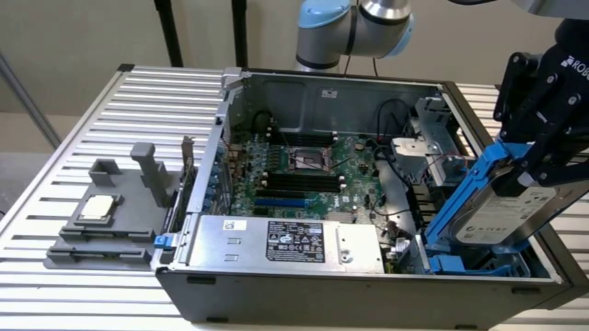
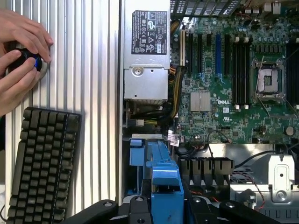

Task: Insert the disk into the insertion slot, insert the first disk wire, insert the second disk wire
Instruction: 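Insert the disk into the insertion slot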

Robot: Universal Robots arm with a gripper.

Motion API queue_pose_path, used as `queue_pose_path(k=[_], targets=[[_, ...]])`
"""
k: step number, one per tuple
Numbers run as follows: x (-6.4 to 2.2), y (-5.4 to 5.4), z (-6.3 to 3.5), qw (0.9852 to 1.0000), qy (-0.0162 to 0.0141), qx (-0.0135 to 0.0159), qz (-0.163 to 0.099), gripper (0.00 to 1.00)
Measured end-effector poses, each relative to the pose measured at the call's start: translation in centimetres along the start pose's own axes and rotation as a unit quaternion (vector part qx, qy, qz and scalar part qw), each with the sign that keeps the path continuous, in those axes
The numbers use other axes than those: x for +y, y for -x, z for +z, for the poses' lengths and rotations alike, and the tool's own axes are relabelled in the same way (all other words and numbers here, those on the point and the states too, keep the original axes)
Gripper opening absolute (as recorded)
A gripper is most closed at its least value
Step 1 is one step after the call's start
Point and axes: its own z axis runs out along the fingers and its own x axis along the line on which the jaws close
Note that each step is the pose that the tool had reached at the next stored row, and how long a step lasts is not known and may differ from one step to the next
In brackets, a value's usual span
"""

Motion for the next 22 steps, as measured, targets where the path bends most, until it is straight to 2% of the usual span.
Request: queue_pose_path(k=[4, 22], targets=[[-0.01, -0.06, 0.04, 1.0, 0.0, -0.0011, 0.0, 0.32], [0.12, -0.25, 0.28, 1.0, 0.0001, -0.0014, -0.003, 0.32]])
